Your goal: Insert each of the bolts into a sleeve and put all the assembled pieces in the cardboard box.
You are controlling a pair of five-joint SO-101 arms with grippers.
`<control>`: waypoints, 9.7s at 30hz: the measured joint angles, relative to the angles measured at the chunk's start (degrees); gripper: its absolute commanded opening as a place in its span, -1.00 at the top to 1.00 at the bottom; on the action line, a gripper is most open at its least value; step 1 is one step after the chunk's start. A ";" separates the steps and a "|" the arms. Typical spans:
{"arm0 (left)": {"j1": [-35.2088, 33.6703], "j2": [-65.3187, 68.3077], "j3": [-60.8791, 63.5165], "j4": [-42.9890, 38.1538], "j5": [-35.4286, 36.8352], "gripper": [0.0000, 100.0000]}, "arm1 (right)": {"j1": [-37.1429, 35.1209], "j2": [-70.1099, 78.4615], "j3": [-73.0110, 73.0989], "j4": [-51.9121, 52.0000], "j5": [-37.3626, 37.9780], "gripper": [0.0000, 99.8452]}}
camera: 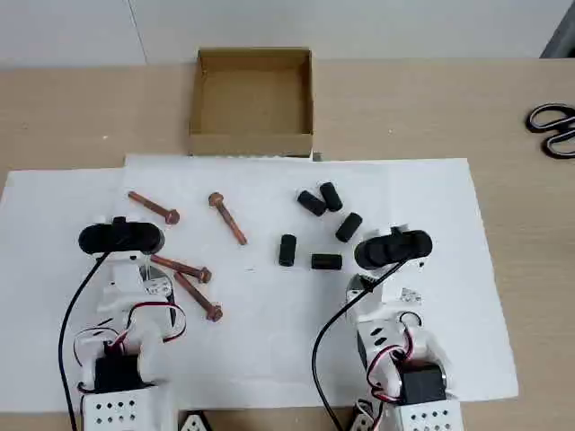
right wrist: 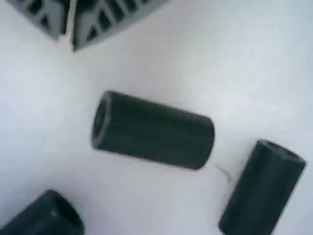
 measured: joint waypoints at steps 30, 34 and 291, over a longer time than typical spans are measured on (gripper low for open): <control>0.00 0.00 0.00 0.00 0.00 0.99 | 0.00 0.00 0.00 0.00 0.00 0.99; 0.00 0.00 0.00 0.00 0.00 0.99 | 0.00 0.00 0.00 0.00 0.00 0.99; 16.88 124.92 -114.46 28.66 34.64 0.79 | 7.30 114.64 -96.70 37.36 -26.29 1.00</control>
